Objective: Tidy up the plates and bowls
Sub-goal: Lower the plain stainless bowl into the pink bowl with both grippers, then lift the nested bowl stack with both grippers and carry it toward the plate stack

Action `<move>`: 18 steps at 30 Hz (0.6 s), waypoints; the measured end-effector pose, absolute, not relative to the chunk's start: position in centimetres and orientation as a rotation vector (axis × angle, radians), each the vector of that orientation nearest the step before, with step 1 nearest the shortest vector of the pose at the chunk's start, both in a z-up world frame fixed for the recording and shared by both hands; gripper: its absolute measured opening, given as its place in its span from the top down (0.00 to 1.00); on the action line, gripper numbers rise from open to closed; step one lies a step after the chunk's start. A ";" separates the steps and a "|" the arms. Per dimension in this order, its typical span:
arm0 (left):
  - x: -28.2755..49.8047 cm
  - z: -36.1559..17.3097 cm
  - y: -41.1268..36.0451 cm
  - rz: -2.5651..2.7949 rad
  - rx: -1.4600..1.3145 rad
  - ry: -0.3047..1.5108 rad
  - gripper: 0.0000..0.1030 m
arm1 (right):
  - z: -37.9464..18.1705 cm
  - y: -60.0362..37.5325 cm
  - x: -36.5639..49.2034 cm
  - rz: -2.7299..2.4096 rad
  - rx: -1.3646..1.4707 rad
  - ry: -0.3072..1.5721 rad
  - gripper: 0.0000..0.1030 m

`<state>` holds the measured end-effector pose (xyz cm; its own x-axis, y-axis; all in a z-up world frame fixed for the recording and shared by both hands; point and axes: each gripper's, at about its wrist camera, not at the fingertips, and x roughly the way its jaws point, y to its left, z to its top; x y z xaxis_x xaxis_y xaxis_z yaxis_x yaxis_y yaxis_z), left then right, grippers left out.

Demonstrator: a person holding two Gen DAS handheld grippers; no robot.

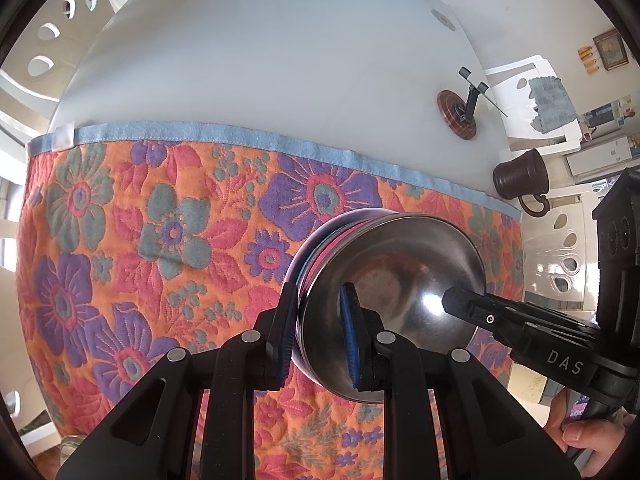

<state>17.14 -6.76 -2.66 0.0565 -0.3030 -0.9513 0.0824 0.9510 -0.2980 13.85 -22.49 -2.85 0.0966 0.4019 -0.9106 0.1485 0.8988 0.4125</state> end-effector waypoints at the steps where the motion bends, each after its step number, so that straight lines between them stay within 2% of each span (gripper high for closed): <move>1: 17.1 -2.5 -6.7 -0.295 -0.181 1.485 0.82 | -2.8 -22.6 13.8 0.199 0.462 1.475 0.81; 9: 17.1 -0.9 -5.1 -0.243 -0.219 1.459 0.81 | -1.9 -23.7 13.6 0.198 0.476 1.447 0.81; 13: 16.8 -1.0 -3.9 -0.232 -0.272 1.475 0.71 | -1.8 -24.0 13.1 0.218 0.476 1.422 0.74; 15: 16.8 -1.7 -3.7 -0.236 -0.274 1.499 0.68 | -1.8 -24.3 12.9 0.235 0.511 1.388 0.68; 16: 16.8 -2.3 -3.8 -0.236 -0.275 1.519 0.65 | -1.9 -24.5 12.8 0.237 0.520 1.379 0.56; 17: 16.9 -2.7 -3.8 -0.234 -0.276 1.531 0.65 | -2.2 -24.5 12.7 0.245 0.530 1.371 0.49; 18: 17.0 -3.1 -4.0 -0.241 -0.282 1.537 0.65 | -2.5 -24.4 12.8 0.251 0.534 1.375 0.49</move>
